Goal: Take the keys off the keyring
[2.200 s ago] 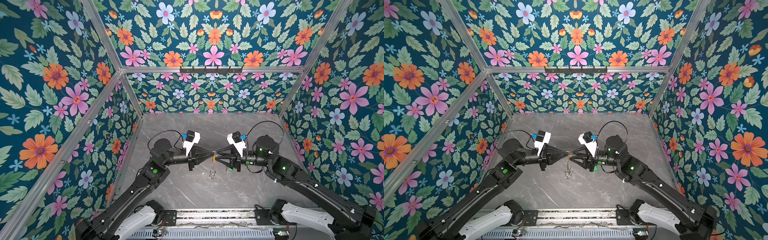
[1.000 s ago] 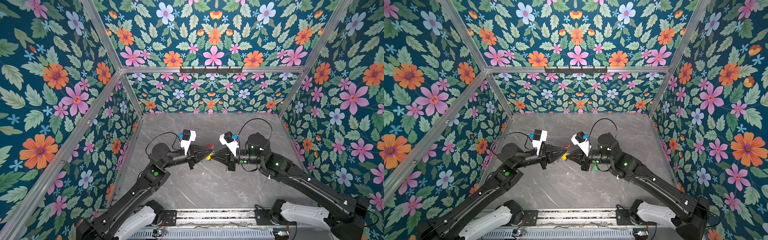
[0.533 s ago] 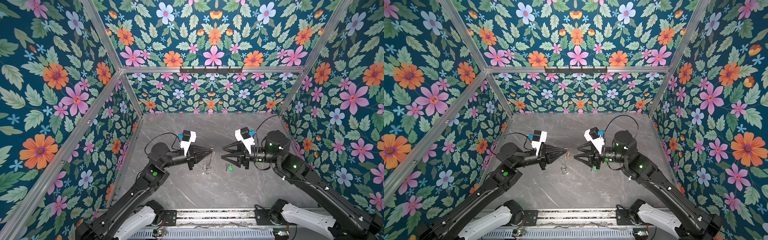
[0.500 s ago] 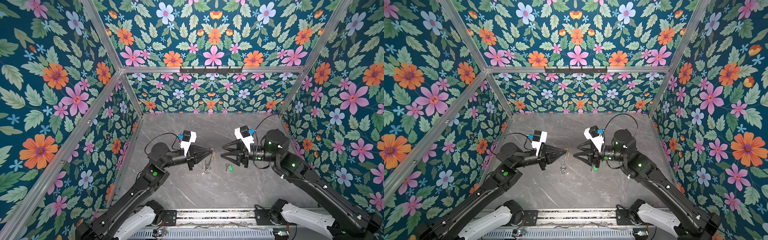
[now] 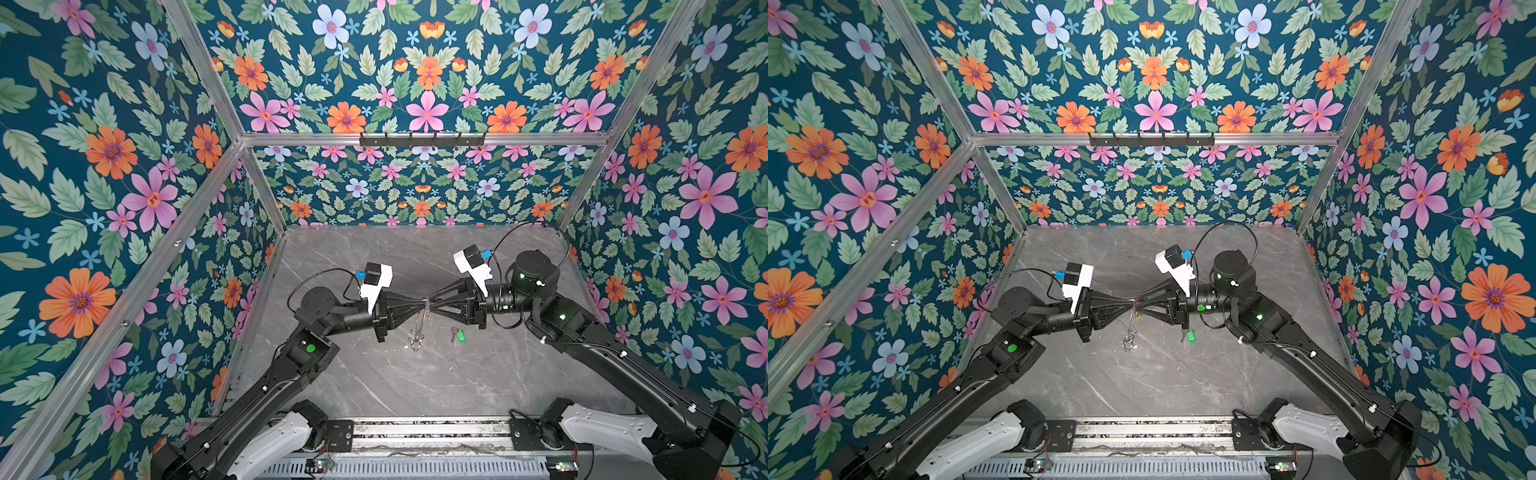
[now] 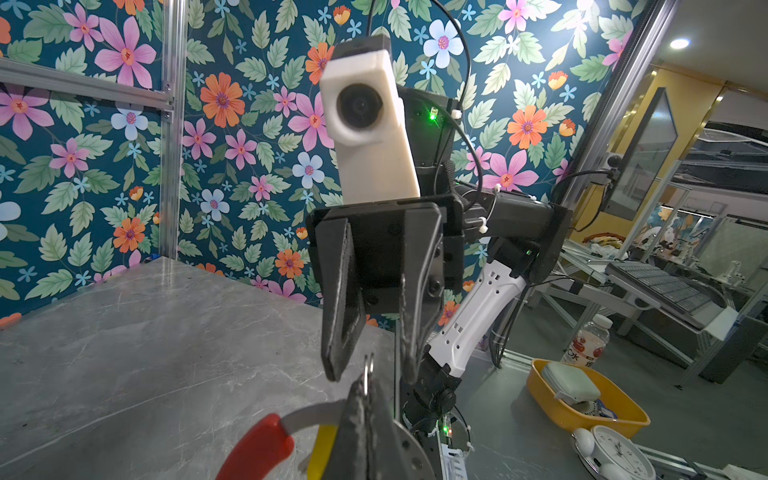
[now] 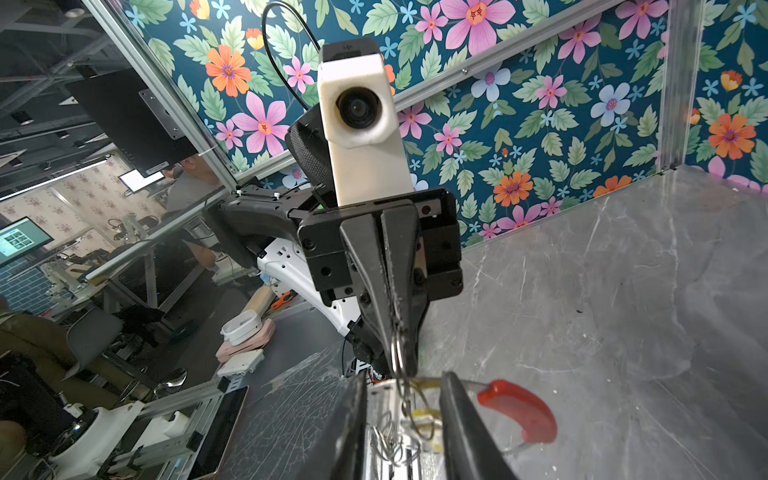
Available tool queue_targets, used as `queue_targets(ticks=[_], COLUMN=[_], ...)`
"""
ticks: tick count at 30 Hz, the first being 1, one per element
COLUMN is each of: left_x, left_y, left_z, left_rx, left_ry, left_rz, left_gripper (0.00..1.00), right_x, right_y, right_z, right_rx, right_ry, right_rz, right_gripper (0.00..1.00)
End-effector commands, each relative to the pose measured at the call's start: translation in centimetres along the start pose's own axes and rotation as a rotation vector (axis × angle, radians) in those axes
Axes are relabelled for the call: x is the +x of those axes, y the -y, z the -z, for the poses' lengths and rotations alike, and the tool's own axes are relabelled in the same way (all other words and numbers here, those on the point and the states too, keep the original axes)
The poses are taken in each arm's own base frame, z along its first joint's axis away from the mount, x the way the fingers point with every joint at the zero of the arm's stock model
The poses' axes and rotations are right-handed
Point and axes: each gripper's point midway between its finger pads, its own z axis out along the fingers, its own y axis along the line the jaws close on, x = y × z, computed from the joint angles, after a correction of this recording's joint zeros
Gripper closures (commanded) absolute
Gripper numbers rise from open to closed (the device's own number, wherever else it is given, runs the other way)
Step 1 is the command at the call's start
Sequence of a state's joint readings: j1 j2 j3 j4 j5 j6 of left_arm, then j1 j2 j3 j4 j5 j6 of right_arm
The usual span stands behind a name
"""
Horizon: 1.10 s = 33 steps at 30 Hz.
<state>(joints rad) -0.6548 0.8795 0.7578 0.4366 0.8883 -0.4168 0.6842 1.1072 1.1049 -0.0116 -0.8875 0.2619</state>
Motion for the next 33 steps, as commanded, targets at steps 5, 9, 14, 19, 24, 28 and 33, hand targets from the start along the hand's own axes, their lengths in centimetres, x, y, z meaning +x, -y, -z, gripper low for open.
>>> queue_targets(ticks=[5,9,14,19,24,28,33], left_x=[-1.0,-1.1,-1.2,-1.0,0.1,0.6,1.6], left_y=[0.3,0.2,0.2,0.0,-0.6,-0.4,0.1], left_z=[0.0,0.0,-0.1,-0.1,0.4,0.1,-0.3], left_rx=[0.008,0.006,0.009,-0.019,-0.062,-0.028,0.037], left_ry=[0.034,0.036,0.037,0.001,-0.112,-0.185,-0.278], left_rz=[-0.037,-0.036,-0.031,-0.001,0.046,0.102,0.166], left_gripper=[1.0,1.0,1.0,0.79,0.7,0.7,0.7], right_x=[-0.1,0.1,0.2,0.8,2.3,3.1,3.6], right_y=[-0.2,0.0,0.1,0.3,0.5,0.8,1.4], right_z=[-0.2,-0.4,-0.4,-0.2,0.4,0.9,1.4], right_rx=[-0.026,-0.025,-0.026,0.009,0.057,0.093,0.148], right_ry=[0.0,-0.007,-0.012,-0.064,-0.178,-0.257,-0.326], right_rz=[-0.004,-0.014,-0.02,-0.028,-0.036,-0.029,-0.024], right_gripper=[0.76,0.85,1.0,1.0,1.0,1.0,1.0])
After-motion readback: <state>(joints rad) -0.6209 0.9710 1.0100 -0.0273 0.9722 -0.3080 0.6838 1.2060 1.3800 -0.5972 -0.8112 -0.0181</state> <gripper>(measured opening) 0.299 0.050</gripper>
